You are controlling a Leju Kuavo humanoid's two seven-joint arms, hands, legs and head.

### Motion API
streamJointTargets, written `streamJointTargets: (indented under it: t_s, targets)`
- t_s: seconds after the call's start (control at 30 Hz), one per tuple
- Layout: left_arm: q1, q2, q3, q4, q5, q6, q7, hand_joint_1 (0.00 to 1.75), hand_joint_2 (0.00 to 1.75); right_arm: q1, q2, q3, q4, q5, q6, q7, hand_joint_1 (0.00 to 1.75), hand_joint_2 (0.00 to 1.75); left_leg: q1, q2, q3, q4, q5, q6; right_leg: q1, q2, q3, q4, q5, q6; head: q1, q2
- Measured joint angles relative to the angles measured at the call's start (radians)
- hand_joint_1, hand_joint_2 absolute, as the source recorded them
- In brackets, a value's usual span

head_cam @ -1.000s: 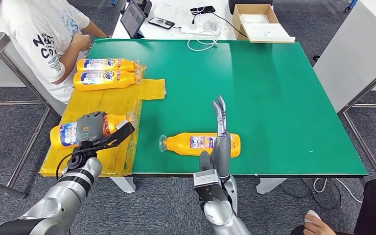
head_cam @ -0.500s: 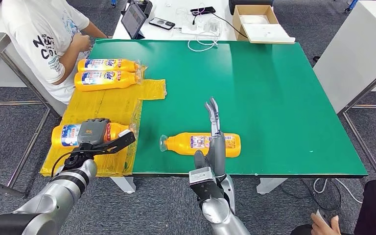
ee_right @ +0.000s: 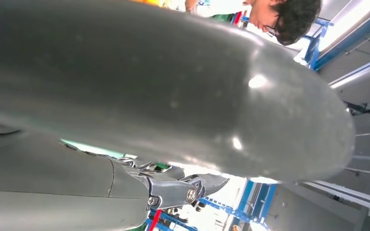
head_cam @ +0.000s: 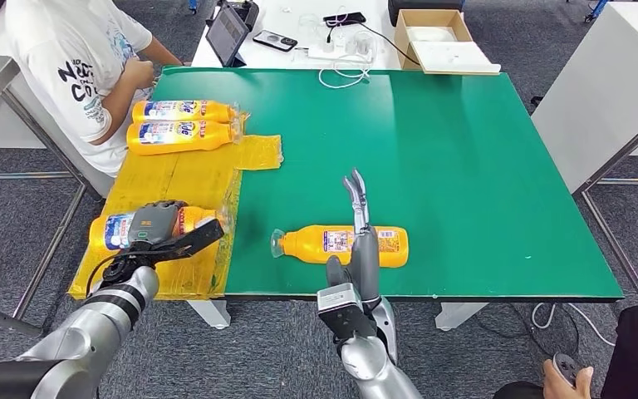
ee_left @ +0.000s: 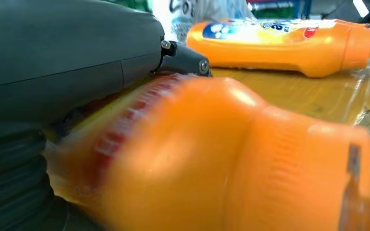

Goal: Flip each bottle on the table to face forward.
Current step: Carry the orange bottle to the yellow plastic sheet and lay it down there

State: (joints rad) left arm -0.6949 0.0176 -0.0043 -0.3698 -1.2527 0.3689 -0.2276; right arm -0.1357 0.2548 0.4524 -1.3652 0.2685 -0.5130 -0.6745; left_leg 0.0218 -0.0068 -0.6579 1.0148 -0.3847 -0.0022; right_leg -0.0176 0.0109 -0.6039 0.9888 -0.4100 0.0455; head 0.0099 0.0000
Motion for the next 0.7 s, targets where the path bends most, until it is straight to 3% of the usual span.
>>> streamJointTargets:
  t_s: [0.33, 0.7]
  targets:
    - [-0.044, -0.027, 0.149, 0.001, 0.305, -0.436, -0.167, 0.0, 0.0, -0.02, 0.006, -0.003, 0.05, 0.002, 0.06, 0.01, 0.0, 0.0, -0.001, -0.01, 0.009, 0.0, 0.0, 0.0, 0.0, -0.009, 0.011, -0.001, -0.004, -0.001, 0.0, 0.0]
    - [-0.036, -0.047, 0.21, 0.001, 0.453, -0.56, -0.229, 0.0, 0.0, -0.035, 0.006, -0.003, 0.114, 0.013, 0.083, 0.012, 0.0, 0.0, -0.001, -0.013, 0.012, 0.0, 0.0, 0.0, -0.001, -0.011, 0.015, -0.001, -0.004, -0.001, 0.0, 0.0]
